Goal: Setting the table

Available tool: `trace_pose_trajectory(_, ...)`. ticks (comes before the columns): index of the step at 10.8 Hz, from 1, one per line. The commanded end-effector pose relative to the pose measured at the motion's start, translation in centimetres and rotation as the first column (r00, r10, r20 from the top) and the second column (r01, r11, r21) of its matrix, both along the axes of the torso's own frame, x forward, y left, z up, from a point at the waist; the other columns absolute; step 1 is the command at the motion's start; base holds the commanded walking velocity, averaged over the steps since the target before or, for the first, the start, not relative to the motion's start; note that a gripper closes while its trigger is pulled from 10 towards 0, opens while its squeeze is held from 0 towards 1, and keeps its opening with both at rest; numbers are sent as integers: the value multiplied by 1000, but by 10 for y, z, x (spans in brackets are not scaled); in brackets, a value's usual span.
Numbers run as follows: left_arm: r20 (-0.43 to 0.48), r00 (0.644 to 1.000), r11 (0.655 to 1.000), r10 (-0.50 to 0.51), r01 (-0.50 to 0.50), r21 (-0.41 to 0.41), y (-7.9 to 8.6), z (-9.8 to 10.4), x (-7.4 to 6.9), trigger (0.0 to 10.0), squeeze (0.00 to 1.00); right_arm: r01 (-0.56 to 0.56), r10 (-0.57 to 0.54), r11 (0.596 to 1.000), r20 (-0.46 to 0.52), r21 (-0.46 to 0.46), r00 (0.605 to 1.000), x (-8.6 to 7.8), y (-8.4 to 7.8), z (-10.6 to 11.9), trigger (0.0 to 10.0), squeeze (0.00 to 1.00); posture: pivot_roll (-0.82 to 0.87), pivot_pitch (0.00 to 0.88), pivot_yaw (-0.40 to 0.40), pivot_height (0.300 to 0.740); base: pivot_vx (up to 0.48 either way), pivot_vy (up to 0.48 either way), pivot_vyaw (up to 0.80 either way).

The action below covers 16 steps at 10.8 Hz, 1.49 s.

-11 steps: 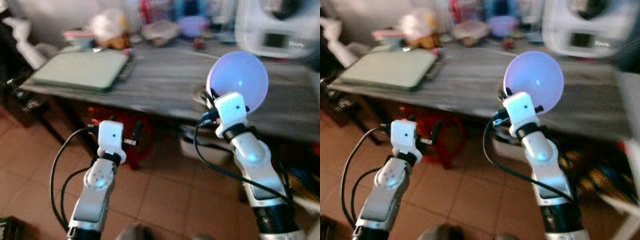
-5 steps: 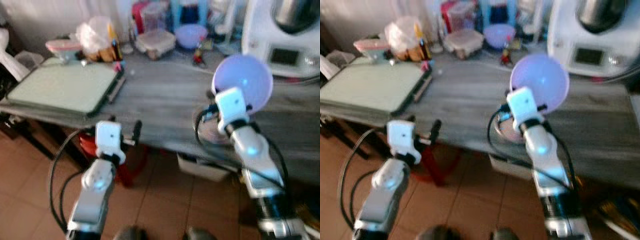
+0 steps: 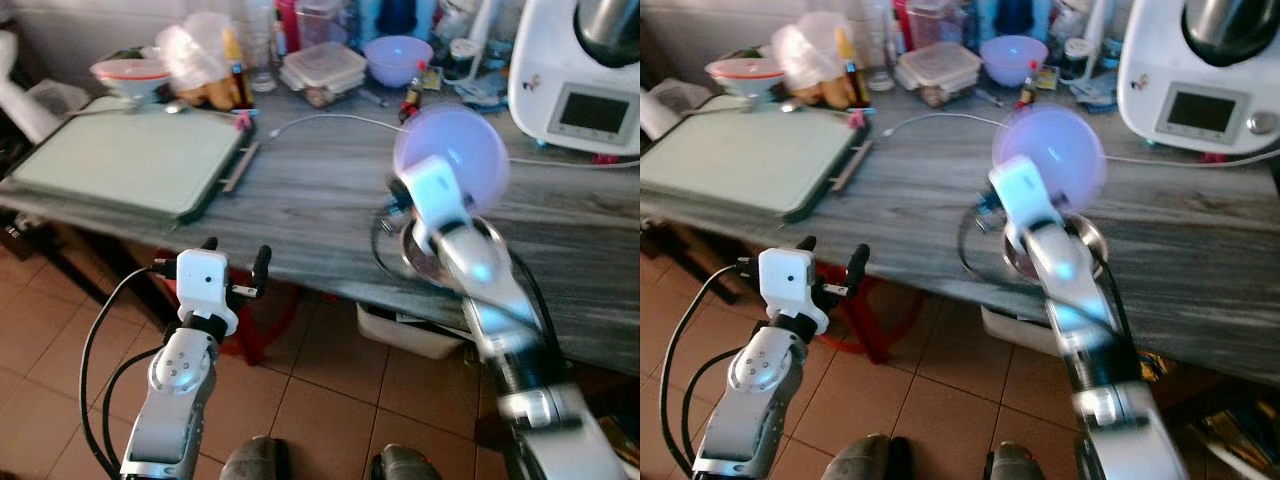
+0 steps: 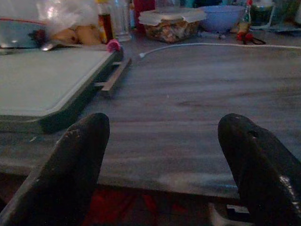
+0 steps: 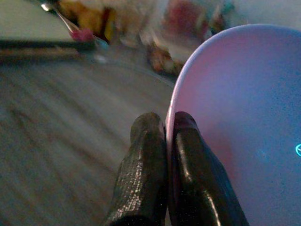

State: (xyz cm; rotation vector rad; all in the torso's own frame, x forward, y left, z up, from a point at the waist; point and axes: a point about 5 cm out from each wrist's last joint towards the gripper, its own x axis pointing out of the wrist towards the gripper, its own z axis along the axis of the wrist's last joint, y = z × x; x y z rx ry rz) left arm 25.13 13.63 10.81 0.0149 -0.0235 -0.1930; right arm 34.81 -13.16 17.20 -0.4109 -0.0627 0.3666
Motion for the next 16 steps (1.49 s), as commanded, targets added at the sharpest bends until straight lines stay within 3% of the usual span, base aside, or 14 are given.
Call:
trace_pose_trajectory(1, 6, 1000, 1000, 0, 0, 5, 2, 3, -1, 10000, 0, -42, 42, 999, -12, -25, 999, 5, 1, 0, 10000, 0, -7, 109, 57, 740, 0, 0, 0)
trace_pose_trajectory(5, -2, 1000, 1000, -4, 4, 15, 4, 4, -5, 10000, 0, -114, 110, 991, -60, -69, 992, 24, 6, 4, 10000, 0, 20, 117, 63, 740, 0, 0, 0)
trace_pose_trajectory(9, -22, 1000, 999, -18, 19, 29, 6, 4, -10, 10000, 0, -58, 50, 997, -146, -52, 988, 40, -3, 2, 10000, 0, 48, 128, 83, 740, 0, 0, 0)
trace_pose_trajectory(10, -24, 1000, 999, -18, 19, 32, 6, 4, -10, 10000, 0, -51, 43, 998, -154, -47, 987, 41, -2, 2, 10000, 502, 49, 128, 85, 740, 0, 0, 0)
trace_pose_trajectory(12, -23, 999, 999, -31, 31, 34, 3, 6, -9, 10000, 0, -22, 13, 999, -193, -46, 981, 41, -5, -3, 10000, 557, 47, 124, 88, 740, 0, 0, 0)
trace_pose_trajectory(13, -25, 999, 999, -37, 38, 34, 3, 6, -8, 10000, 0, 4, -13, 999, -213, -44, 977, 40, -11, -7, 10000, 725, 42, 123, 90, 740, 0, 0, 0)
trace_pose_trajectory(15, -28, 999, 999, -41, 42, 33, 2, 6, -8, 10000, 0, 28, -47, 996, -225, -85, 973, 39, -19, -8, 10000, 725, 36, 121, 88, 740, 0, 0, 0)
trace_pose_trajectory(16, -31, 999, 999, -42, 43, 30, 1, 5, -7, 10000, 0, 32, -56, 994, -236, -101, 970, 39, -23, -5, 10000, 882, 32, 119, 85, 740, 0, 0, 0)
